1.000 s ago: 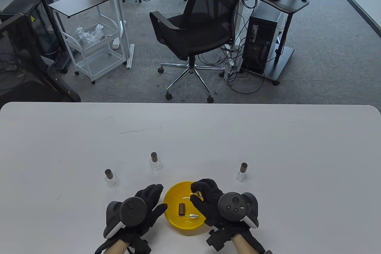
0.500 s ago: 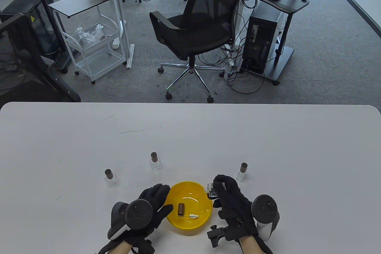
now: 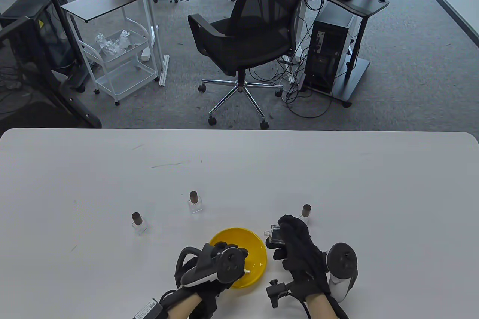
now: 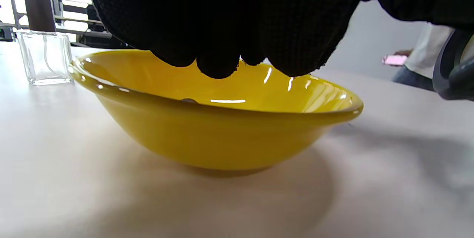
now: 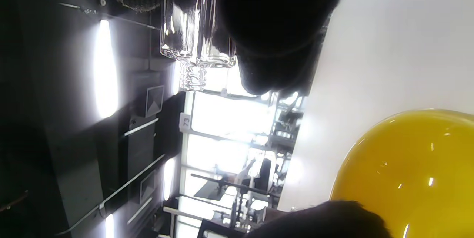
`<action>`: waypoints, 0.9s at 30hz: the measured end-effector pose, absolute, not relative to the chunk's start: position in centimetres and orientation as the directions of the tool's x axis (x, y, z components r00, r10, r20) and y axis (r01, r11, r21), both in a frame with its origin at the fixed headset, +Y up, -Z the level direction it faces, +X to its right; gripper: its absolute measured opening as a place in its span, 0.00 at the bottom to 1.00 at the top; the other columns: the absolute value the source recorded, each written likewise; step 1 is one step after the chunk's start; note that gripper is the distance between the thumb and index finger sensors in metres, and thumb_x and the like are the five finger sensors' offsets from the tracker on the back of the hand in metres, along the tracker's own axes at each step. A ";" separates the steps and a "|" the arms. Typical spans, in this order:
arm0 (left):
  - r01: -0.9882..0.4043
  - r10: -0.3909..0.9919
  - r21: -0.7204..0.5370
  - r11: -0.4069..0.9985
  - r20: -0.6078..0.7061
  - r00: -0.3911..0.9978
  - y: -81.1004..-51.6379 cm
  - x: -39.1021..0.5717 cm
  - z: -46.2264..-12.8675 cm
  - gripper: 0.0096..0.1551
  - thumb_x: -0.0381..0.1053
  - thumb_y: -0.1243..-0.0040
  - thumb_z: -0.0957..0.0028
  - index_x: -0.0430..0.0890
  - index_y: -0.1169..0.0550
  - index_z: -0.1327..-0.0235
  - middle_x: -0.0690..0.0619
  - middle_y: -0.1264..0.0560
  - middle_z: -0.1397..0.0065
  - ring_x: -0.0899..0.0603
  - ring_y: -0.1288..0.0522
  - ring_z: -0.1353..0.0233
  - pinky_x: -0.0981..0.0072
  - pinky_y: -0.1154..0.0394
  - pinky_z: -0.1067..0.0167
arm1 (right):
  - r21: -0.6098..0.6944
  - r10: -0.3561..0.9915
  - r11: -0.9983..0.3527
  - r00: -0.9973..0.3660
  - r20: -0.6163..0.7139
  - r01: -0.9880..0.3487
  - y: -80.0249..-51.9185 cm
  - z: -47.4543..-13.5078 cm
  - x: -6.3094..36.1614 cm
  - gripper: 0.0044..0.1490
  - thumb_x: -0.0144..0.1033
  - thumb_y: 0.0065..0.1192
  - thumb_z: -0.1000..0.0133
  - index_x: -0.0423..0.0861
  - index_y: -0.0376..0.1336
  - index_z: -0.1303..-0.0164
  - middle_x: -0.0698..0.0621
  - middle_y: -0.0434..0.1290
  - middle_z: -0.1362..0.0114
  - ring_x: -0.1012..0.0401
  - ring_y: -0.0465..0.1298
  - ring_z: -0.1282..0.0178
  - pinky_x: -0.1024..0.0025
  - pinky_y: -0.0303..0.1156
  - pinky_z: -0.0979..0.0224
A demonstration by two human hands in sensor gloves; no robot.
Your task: Assemble perfume bottles from components
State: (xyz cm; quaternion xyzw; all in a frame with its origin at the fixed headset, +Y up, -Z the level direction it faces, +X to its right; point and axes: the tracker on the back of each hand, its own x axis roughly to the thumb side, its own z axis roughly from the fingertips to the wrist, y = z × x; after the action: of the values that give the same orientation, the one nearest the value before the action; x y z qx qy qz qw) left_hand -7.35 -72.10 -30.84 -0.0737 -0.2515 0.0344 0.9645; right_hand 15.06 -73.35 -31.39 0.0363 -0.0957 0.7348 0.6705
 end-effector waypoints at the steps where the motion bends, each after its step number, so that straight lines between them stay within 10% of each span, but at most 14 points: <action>1: 0.001 0.082 -0.169 0.986 0.481 0.873 -72.4 -6.9 -31.0 0.31 0.55 0.31 0.49 0.52 0.22 0.30 0.48 0.22 0.28 0.38 0.26 0.27 0.48 0.27 0.32 | -0.092 0.980 -0.077 -0.093 0.179 -0.993 -73.4 -31.4 15.1 0.28 0.45 0.50 0.32 0.43 0.56 0.26 0.43 0.73 0.36 0.47 0.82 0.50 0.72 0.82 0.55; 27: 0.155 -0.002 -0.256 0.954 0.511 0.859 -75.1 -4.3 -33.2 0.26 0.50 0.33 0.45 0.48 0.22 0.33 0.46 0.22 0.34 0.37 0.28 0.30 0.44 0.32 0.30 | -0.124 0.975 -0.130 -0.150 0.166 -0.984 -73.7 -31.3 16.3 0.28 0.44 0.50 0.31 0.43 0.56 0.26 0.42 0.72 0.35 0.45 0.82 0.48 0.69 0.81 0.53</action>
State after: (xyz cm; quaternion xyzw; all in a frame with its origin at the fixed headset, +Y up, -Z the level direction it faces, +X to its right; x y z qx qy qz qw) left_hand -4.25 -75.10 -33.25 -0.1458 -0.2620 -0.0413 0.9531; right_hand 16.28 -73.74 -31.31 0.0222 -0.1020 0.7514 0.6515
